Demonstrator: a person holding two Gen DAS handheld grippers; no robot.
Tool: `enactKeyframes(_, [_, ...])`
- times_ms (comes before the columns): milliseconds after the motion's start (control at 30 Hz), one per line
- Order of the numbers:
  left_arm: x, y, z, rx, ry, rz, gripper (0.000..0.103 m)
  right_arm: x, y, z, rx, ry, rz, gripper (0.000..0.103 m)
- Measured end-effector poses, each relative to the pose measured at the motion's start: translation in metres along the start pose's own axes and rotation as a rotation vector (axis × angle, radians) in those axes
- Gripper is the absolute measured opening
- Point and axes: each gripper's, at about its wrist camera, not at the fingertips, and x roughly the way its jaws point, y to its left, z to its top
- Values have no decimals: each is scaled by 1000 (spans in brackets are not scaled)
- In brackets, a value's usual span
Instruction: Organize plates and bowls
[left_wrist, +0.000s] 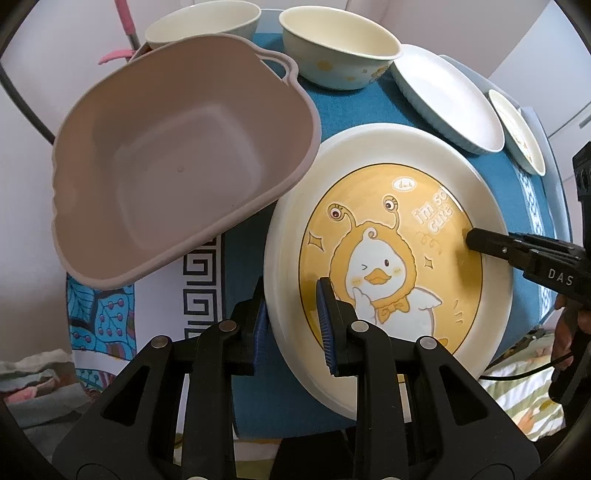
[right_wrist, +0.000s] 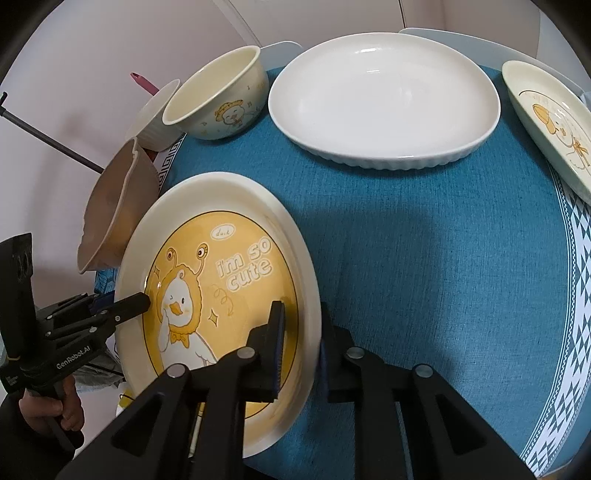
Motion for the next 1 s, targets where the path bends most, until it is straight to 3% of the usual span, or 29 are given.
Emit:
enactKeyframes(267, [0,-10,-5,-22,1,28,24,-4,0,-7,-4,-22,-16,20])
enactKeyframes(367, [0,-14,-12,-30,0,19,29,-11,0,-12,-23,-40,-40,38])
enactKeyframes(400, [-2,-14,-13,-39,-3,8,39,-14,-1,-15,-21,-44,-44,50])
enactKeyframes(433, [-5,-14,-16,-54,-10,-1,61,-17,-2,-17,-19,-48,-42,55])
enactKeyframes(500, [-16,-15,-20,-79,-46,18,90,-26,-4,-23,-20,-60,-36,55])
enactKeyframes(533, [-24,-17,-23,-88,-72,37,93,-30,-5,-25,-25,-67,-35,55])
enactKeyframes(600, [-37,-22,-25,-94,-91,59,93,-39,-7,-28,-38,-79,-31,55])
enactKeyframes(667, [-51,-30,-25,-106,-110,88,93,-50,-8,-29,-53,-96,-23,73])
enactKeyframes(700, [-58,-37,-24,-112,-124,95,93,-58,-10,-29,-64,-110,-12,92])
enactKeyframes(733, [-68,-43,-22,-122,-148,101,93,-68,-11,-28,-79,-130,-1,102])
enactKeyframes(867, [-113,-72,-3,-149,-289,101,94,-108,-20,-18,-157,-221,21,102])
enactKeyframes(1000, [-154,-113,28,-154,-470,106,103,-150,-29,8,-245,-315,18,102])
